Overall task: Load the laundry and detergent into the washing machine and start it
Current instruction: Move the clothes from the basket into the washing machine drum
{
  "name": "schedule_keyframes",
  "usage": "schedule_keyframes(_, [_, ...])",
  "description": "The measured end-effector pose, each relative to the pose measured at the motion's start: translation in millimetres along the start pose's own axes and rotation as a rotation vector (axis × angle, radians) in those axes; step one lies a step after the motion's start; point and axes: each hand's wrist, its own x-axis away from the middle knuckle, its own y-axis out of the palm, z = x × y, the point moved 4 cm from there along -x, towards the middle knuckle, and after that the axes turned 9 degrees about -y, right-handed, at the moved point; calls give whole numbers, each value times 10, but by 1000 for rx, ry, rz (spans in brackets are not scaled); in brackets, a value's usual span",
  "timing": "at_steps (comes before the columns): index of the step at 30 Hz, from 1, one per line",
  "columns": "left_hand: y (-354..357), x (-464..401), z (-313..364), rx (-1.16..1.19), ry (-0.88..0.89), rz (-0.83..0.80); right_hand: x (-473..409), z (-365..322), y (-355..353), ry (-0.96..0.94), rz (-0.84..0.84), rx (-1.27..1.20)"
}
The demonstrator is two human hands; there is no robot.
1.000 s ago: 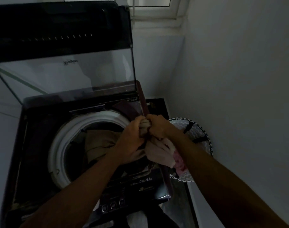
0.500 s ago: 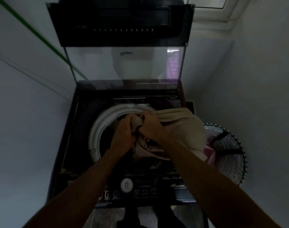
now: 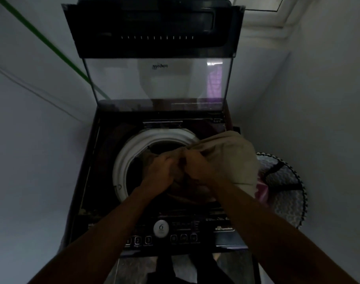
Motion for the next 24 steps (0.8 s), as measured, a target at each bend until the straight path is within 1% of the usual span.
schedule_keyframes(1, [16,-55,123,17,40,-7,-24,73,-47,-50,60,125])
schedule_keyframes(2, [27,-99,225,-14,57,-18,-19,56,-166,-73,154,135])
schedule_keyframes(3, [64,-145,308,-81,64,-22,0,110,-240,-59,185,105])
schedule_keyframes(4, [103,-183,380,-150,67,-35,40,127,-315,-45,157,97])
schedule_keyframes(5, [152,-209,448,-179,72,-52,74,165,-374,-58,123,139])
schedule_keyframes(7, [281,-243,586,-101,73,-122,158,251,-529,-27,169,226])
schedule_keyframes(8, [330,-255,692,-67,75,-146,228,314,-624,7,220,249])
schedule_keyframes(9, [386,-277,781,-37,69,-148,273,410,-680,45,272,233])
schedule_keyframes(11, [485,-339,933,-16,70,-154,363,594,-755,133,325,118])
schedule_keyframes(13, [605,-413,1041,-15,97,-192,440,862,-738,245,258,37])
schedule_keyframes(14, [689,-442,1065,-25,104,-215,498,986,-752,277,225,35])
schedule_keyframes(16, [817,-462,1107,-75,82,-242,557,1222,-693,277,179,-18])
schedule_keyframes(19, [978,-447,1144,-96,25,-256,650,1317,-595,306,155,-278])
schedule_keyframes(21, [980,-430,1186,-77,13,-222,693,1299,-608,326,257,-490])
schedule_keyframes(22, [980,-442,1180,-80,9,-204,717,1262,-630,309,294,-505])
schedule_keyframes(24, [962,-481,1168,-104,10,-192,695,1203,-657,219,371,-366])
